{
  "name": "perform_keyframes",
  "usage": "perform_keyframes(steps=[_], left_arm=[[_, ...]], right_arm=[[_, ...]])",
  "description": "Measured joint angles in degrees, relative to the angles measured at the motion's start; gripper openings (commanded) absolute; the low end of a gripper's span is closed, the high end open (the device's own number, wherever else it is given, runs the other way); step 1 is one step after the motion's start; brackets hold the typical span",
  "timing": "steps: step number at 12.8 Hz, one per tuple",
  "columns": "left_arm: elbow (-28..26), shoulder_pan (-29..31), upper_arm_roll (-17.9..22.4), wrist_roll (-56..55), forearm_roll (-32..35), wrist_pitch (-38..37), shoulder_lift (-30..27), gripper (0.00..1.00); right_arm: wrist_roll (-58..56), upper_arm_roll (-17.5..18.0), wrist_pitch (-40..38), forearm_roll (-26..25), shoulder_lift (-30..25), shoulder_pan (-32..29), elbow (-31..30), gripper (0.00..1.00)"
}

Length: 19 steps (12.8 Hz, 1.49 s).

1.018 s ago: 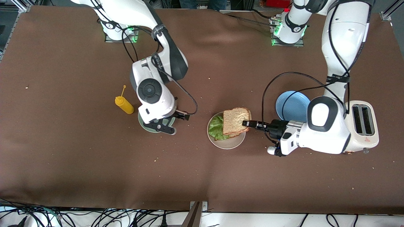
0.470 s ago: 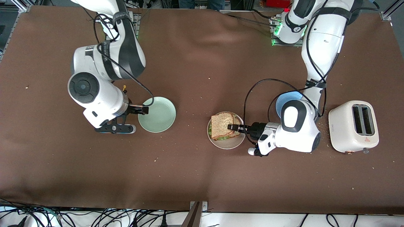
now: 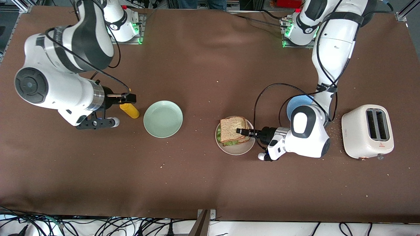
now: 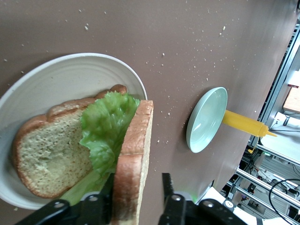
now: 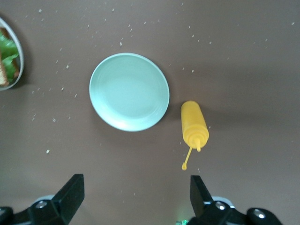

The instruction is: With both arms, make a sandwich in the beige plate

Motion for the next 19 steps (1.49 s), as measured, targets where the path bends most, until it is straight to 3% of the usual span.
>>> perform_keyframes(steps=[3,5,7,11,15,19], left_arm=[[0.0,0.1,0.7,0.0,0.0,1.8,0.4,1.0],[0.0,0.1,2.5,0.0,0.0,2.0,0.4,1.0],[0.2,0.3,5.3,0.1,2.4,2.1,0.4,1.0],[1.1,4.6,9.0,0.2,10.0,2.2,-0.9,1.0],[1.9,9.5,9.5,0.2,25.6,-0.7,-6.9,1.0],[2.0,11.4,9.9,0.2,39.4,-6.8,-13.0,1.0]], right_arm=[[-0.2,16.4,-1.5,-9.7,-7.5,-13.8,-4.3,1.0],[-0.1,23.6,-1.4,-15.2,-11.7,-20.8,-8.3,1.0],[-0.1,25.4,0.1,-18.9,-15.5,-24.6,-12.0,1.0],[-7.8,26.2,10.3,-19.4,-22.2,-34.2,-19.0,1.0],[-9.8,27.0,15.5,-20.9,-24.7,-34.4,-19.9,1.0],[-8.7,26.8,15.7,-20.9,-28.0,-33.4,-26.0,1.0]])
